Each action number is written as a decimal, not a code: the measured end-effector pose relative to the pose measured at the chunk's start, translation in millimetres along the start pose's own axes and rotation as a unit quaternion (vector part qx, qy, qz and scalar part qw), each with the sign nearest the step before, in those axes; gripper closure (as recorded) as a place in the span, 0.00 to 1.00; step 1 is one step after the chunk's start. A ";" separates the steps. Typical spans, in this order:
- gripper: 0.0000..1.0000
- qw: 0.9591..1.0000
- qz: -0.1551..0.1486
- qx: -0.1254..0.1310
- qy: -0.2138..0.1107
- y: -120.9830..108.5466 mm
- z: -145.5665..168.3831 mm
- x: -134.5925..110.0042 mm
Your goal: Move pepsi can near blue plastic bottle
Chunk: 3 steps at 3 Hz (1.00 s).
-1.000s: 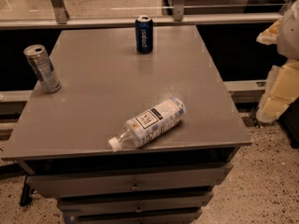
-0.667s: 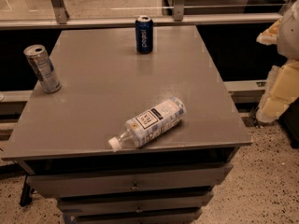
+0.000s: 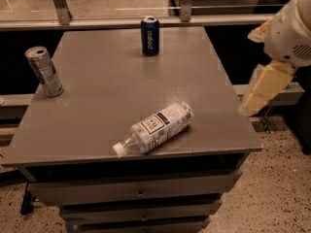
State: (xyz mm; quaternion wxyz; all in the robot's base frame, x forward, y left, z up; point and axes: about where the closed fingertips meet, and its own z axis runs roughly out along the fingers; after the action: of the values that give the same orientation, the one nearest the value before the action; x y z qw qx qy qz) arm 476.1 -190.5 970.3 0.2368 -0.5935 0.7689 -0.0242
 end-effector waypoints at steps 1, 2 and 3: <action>0.00 0.996 0.035 0.032 -0.079 -41.9 30.9 -27.5; 0.00 0.983 0.081 0.054 -0.158 -87.2 62.1 -59.9; 0.00 0.966 0.141 0.063 -0.206 -122.1 84.4 -88.4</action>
Offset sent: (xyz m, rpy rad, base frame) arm 0.1952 0.0685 -0.0067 0.5682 -0.2377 -0.1530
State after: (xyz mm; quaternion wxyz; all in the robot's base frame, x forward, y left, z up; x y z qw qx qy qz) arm 635.4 -124.1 963.9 0.4279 -0.4553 0.7762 0.0841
